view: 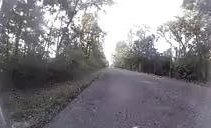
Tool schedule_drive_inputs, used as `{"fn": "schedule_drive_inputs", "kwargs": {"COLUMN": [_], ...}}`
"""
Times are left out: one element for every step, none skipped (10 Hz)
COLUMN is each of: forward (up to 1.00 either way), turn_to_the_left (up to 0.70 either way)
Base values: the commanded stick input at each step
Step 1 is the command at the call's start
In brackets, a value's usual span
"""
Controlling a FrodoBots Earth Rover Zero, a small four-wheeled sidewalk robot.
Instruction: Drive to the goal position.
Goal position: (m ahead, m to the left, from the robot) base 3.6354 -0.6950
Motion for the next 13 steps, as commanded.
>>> {"fn": "schedule_drive_inputs", "kwargs": {"forward": [0.05,0.05,0.05,0.05,0.05,0.05,0.05,0.05,0.05,0.05,0.05,0.05,0.05], "turn_to_the_left": [0.0,0.0,0.0,0.0,0.0,0.0,0.0,0.0,0.0,0.0,0.0,0.0,0.0]}}
